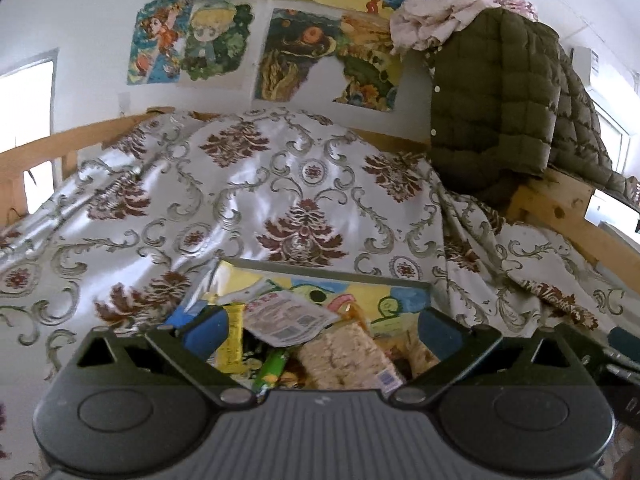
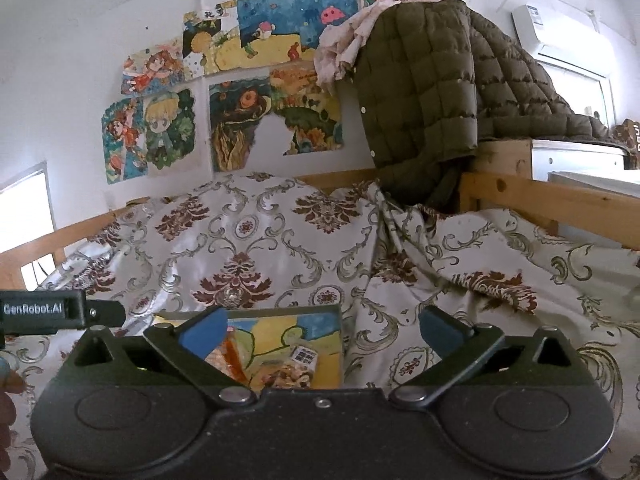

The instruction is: Organize snacks

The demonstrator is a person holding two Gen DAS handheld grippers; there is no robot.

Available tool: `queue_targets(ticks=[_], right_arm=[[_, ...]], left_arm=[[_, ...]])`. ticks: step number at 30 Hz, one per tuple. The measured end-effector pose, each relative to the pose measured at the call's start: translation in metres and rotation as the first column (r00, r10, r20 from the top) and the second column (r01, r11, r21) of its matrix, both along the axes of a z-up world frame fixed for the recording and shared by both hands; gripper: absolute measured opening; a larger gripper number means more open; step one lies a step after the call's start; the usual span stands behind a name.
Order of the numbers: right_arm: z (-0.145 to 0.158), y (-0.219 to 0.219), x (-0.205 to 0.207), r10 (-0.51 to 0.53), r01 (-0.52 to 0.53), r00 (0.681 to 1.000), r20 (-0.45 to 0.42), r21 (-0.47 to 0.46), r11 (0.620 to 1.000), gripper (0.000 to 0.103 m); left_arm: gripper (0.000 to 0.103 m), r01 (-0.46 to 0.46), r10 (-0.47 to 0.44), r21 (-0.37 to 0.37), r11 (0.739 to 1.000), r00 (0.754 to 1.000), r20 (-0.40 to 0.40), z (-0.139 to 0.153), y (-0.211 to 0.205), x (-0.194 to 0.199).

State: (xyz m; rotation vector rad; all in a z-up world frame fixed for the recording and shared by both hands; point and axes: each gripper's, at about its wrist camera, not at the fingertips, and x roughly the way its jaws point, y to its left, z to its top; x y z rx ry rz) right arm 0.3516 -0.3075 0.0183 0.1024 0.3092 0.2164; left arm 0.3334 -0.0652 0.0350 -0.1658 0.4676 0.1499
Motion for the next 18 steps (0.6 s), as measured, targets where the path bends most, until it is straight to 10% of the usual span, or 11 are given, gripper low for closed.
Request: queue_targets(ticks=[18], right_arm=[[-0.008,-0.003,-0.087,0.001,-0.001,1.000,-0.030,0.005,1.000,0.102]], left_arm=[[0.103,-0.069,0.069,0.059,0.996,0.998,-0.005,-0.021,0.011,-0.123]])
